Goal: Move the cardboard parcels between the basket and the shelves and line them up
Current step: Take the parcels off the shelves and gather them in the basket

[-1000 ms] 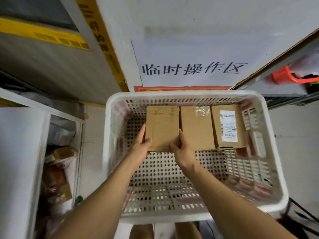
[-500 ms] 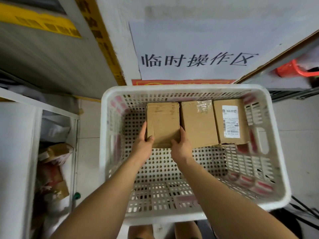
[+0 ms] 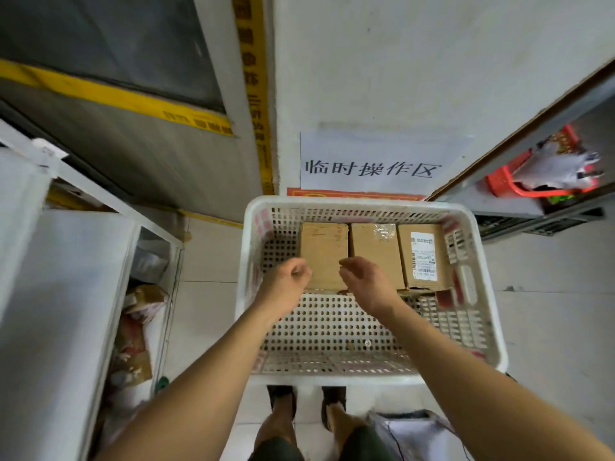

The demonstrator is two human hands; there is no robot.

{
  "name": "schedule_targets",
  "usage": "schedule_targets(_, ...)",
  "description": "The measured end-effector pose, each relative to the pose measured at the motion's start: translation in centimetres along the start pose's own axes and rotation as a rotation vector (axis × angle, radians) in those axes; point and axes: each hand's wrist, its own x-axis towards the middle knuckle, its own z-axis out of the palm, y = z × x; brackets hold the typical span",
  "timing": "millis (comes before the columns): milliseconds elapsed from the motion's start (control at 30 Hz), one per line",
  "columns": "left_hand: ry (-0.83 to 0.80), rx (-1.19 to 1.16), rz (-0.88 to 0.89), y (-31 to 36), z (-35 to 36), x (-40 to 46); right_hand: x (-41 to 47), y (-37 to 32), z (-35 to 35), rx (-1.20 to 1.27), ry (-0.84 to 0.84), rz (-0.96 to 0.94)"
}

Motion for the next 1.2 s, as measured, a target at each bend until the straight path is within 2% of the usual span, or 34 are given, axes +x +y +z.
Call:
schedule_targets(100, 0.051, 0.03, 0.075, 2.2, -2.6, -4.4, -2.8, -3.2, -1.6, -0.088, -0.017, -0.104)
schedule_targets(267, 0.24, 0.105, 0.12, 4.5, -6.2, -11.3, -7.2, -8.7, -3.5, -0.267, -0.033, -0.36)
schedule_targets(400, 0.42, 0.165, 0.093, 4.9, -8.5, -17.3, -10.3, -12.9, -4.1, -0.397, -0.118, -0.577)
schedule_targets(500, 0.594, 0.098, 0.026, 3.9, -10.1, -22.5, -12.0, -15.9, -3.1, -0.477, -0.196, -0.727)
schedule_targets(733, 1.017, -0.014, -0.151, -1.2, -12.5, -36.8, -19.2, -23.0, 4.3, -0.471, -0.403, -1.01)
schedule_targets(967, 1.322, -0.116, -0.232, -6.8, -14.1, -50.5, -30.7, -29.1, 13.5, -0.47, -0.719, -1.257)
schedule_targets(1200, 1.602, -0.188, -0.307, -11.5, -14.0, -62.3, -42.7, -32.4, 23.4, -0.441, -0.909, -1.444)
